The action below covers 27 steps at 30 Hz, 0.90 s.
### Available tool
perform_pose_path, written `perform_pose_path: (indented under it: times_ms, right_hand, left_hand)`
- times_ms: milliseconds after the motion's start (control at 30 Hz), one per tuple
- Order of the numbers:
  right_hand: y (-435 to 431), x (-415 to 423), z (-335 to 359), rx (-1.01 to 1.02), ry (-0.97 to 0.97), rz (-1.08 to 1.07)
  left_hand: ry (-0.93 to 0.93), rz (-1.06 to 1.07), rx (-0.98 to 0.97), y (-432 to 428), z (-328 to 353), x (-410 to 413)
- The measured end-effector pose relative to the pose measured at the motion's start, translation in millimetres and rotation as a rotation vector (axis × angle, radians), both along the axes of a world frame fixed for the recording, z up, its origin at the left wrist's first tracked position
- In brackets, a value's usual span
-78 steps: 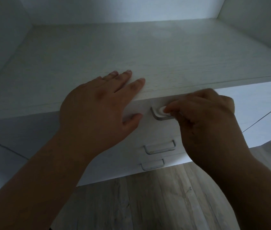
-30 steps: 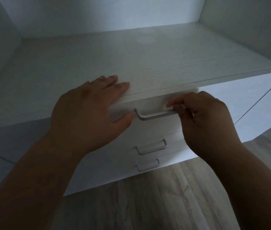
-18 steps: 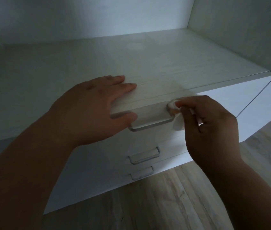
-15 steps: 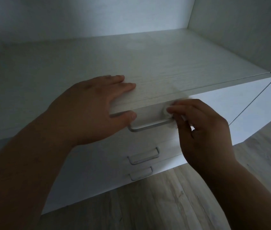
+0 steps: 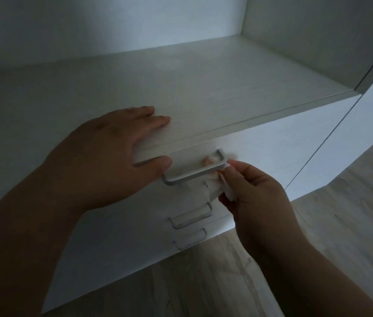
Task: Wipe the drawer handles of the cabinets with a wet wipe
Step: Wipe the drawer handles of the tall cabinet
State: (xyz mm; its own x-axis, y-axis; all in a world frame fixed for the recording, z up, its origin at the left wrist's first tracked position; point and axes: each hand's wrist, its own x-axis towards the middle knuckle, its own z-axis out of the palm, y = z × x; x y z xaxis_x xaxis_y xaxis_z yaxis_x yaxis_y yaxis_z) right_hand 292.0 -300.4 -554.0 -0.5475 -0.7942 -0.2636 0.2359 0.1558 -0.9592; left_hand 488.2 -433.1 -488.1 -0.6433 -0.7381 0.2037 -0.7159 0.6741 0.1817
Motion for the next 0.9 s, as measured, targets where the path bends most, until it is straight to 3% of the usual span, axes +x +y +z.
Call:
perform_pose_path:
  times_ms: [167,333,533,733,900]
  right_hand:
    - [-8.9,1.5,2.7,-0.162,-0.571,0.022]
    - [-10.5,-3.3,8.1,-0.238,-0.761,0.147]
    - [-13.1,6.3,0.5,-0.284,-0.733,0.049]
    - [-11.7,14.1,-6.1,-0.175,-0.354,-0.046]
    - [-12.2,12.3,-5.2,-0.196,-0.356,-0.056]
  left_hand:
    - [-0.004,-0.001,-0.007,-0.8,0.3,0.2]
    - [0.005,0.001,-0.01,-0.3,0.2,0.6]
    - [0.022,0.006,-0.012,-2.8,-1.2,1.4]
    - [0.023,0.01,-0.022,-1.1,-1.3,1.4]
    - [0.03,0.003,-0.026,-1.8,-1.4,1.8]
